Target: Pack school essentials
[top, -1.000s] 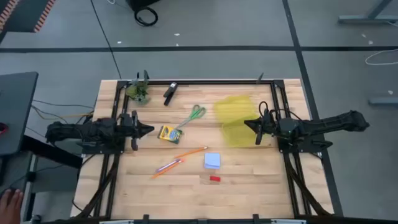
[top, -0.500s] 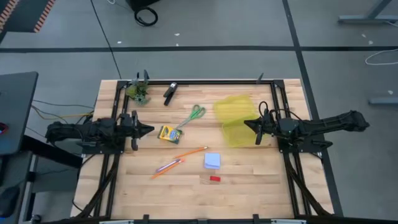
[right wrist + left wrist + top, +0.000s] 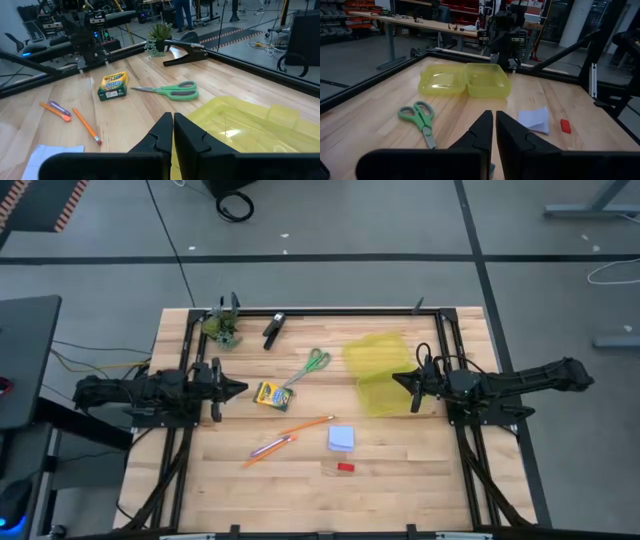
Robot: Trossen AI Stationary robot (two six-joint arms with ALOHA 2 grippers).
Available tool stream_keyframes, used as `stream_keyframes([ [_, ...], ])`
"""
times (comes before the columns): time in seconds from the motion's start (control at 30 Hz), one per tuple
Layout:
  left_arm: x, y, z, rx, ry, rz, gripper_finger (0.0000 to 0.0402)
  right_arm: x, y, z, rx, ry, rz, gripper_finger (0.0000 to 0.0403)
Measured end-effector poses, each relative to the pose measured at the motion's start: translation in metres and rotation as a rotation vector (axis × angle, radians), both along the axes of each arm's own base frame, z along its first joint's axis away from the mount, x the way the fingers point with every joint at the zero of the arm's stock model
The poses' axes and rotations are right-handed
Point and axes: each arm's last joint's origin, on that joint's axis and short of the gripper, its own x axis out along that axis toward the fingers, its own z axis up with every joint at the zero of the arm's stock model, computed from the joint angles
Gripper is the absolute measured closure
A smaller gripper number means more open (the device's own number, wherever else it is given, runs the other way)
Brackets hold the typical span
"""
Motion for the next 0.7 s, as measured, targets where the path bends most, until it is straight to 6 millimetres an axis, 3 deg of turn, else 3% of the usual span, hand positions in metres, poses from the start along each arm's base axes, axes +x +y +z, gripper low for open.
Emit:
stream_keyframes([
  [0.7, 0.0000, 0.0000, 0.0000, 0.000, 0.000, 0.000, 0.0376, 0.0000, 0.0000, 0.0000, 0.000, 0.000, 0.000, 0.0382],
])
